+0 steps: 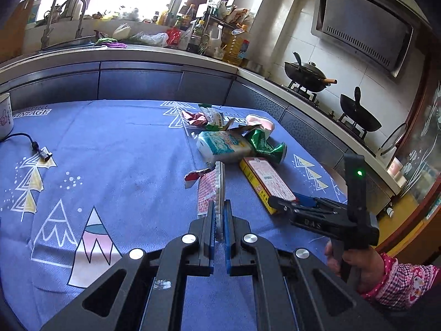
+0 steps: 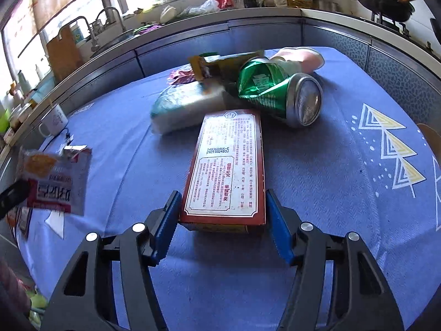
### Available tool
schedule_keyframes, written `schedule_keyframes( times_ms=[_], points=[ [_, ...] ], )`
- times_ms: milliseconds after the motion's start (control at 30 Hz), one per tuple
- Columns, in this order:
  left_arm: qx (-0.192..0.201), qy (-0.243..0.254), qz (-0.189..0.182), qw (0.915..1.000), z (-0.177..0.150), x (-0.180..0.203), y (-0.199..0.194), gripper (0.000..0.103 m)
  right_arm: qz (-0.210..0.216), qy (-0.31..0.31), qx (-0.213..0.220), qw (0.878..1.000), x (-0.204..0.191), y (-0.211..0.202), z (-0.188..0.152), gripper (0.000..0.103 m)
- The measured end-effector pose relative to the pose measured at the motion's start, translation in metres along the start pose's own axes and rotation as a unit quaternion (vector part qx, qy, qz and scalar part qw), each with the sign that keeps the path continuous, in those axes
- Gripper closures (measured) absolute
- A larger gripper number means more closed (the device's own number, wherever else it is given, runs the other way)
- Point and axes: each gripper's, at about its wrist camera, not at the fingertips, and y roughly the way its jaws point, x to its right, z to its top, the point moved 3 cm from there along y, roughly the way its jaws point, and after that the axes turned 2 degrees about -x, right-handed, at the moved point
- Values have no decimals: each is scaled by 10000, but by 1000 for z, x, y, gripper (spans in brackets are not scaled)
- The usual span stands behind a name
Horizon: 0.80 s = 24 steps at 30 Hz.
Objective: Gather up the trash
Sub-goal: 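Grasp the small red-white packet with the left gripper while right approaches the box, then close the right gripper on the red-and-white box and lift it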
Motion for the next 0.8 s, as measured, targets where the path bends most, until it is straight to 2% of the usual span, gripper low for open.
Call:
schedule_keyframes(
  times_ms=[133,267,433,533,800],
  points=[
    [-89,-29,-66,9999,-1,4,5,97,197,-620,31,9979,-17,-29,-29,43],
    [-166,-49,-122,9998,-2,10,10,97,144,-490,30,9987,-8,-44,-45,44],
    [-178,119,55,9998,0,21,12,97,164,-178,197,9995,3,-54,-49,45],
    [-113,280,168,9994,2,29,9,97,142,-196,442,9987,3,-68,-47,45],
    [-83,445,449,9980,2,38,6,97,408,-199,869,9952,-9,-101,-36,45]
  ],
)
